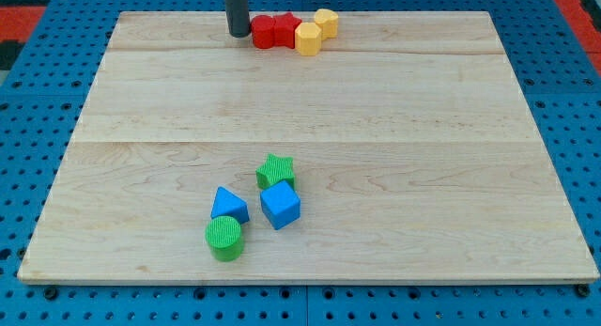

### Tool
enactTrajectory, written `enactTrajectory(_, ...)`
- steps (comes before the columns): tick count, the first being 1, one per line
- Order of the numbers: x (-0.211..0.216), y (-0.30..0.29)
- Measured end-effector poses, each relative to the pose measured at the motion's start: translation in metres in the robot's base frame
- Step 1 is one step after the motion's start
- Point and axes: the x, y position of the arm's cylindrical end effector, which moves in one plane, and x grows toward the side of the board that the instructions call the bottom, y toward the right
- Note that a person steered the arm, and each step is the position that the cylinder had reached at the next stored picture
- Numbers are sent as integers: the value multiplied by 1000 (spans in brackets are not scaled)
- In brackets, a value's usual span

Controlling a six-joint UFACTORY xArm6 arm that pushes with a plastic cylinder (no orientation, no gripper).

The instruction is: Slide the green star to the right of the blue triangle

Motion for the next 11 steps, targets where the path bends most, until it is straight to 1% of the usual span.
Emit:
enactTrajectory(1,19,-53)
enactTrajectory(4,31,-52)
enactTrajectory(6,124,78)
enactTrajectory(7,189,109)
enactTrajectory(8,225,109)
enactTrajectory(9,227,68)
enactTrajectory(10,267,67)
enactTrajectory(11,261,63)
